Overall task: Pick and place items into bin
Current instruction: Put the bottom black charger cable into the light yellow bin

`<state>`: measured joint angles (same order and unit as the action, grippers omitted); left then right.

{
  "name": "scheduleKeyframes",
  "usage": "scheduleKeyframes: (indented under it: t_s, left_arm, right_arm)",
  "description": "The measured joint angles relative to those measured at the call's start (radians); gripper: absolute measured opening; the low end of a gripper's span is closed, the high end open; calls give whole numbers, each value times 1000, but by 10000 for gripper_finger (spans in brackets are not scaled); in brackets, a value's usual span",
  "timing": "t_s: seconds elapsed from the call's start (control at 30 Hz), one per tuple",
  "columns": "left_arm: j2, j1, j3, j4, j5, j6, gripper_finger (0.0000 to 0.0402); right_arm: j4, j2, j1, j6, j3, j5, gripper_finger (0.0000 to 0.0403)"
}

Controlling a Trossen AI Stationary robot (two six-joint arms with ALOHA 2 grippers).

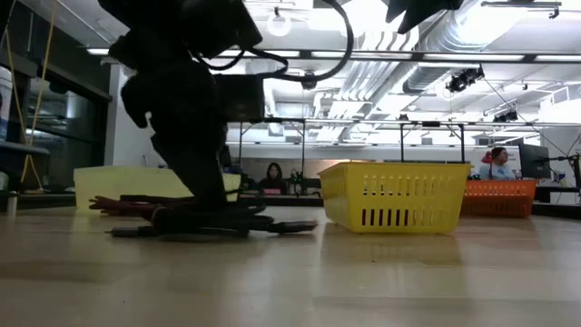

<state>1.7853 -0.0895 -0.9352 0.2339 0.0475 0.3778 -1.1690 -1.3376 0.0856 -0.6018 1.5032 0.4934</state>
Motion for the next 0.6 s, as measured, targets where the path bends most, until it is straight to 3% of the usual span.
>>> scheduleKeyframes:
  t_s: [0.27, 0.6]
  left_arm:
    - [-181, 85, 0, 257, -46, -108, 3]
    - [-548, 375, 0, 415, -198, -192, 1]
  right_arm:
    - [-1, 0, 0, 0, 0, 9, 220]
    - [8, 0, 0, -2, -1, 23, 220]
